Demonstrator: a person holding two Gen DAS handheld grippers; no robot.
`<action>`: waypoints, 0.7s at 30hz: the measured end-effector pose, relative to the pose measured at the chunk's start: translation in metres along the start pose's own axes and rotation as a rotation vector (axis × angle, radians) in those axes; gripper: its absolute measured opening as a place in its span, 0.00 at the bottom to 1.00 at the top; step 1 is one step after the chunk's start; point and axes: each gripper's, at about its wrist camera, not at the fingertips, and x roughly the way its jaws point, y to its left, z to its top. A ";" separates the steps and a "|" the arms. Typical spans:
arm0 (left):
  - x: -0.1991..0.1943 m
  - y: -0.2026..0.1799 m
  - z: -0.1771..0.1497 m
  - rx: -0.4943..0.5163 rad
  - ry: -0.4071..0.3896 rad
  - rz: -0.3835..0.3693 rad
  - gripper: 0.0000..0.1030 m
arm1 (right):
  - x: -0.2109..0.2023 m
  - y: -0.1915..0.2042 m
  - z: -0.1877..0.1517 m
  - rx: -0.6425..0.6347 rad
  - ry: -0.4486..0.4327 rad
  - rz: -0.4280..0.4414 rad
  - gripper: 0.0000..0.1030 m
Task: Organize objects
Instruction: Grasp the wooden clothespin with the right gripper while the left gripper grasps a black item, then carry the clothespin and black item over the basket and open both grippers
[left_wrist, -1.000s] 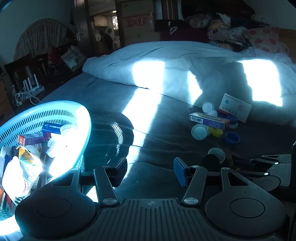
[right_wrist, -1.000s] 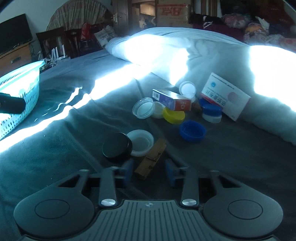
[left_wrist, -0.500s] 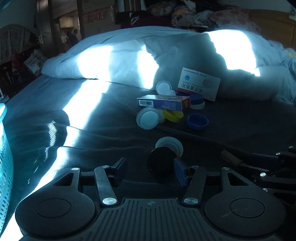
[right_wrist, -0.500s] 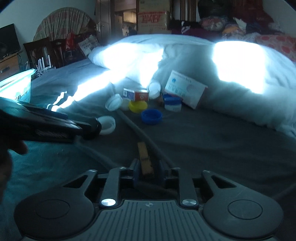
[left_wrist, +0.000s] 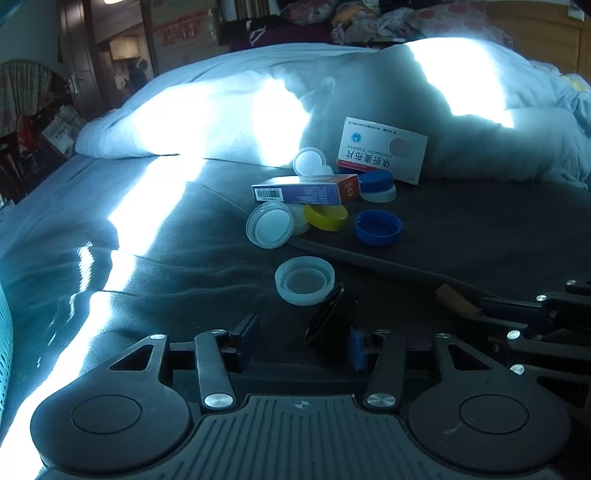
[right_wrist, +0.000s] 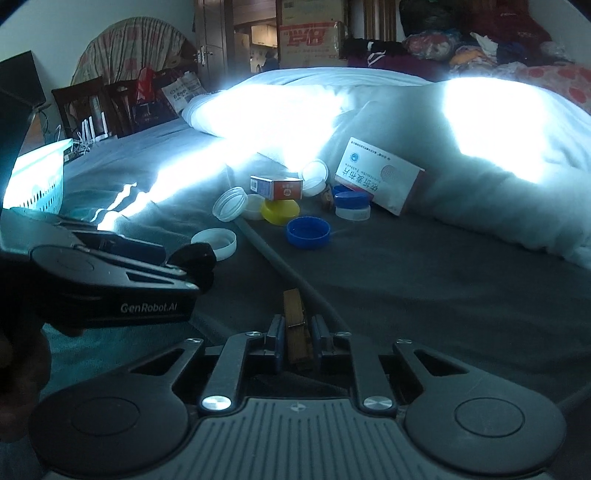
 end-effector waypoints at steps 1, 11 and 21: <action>0.000 -0.001 0.000 -0.005 0.006 -0.013 0.22 | -0.002 -0.001 -0.001 0.008 -0.008 -0.005 0.15; -0.056 0.021 0.021 -0.099 -0.091 0.056 0.13 | -0.031 -0.006 0.013 0.045 -0.067 -0.038 0.15; -0.145 0.165 0.044 -0.374 -0.172 0.355 0.13 | -0.075 0.072 0.117 -0.052 -0.261 0.118 0.15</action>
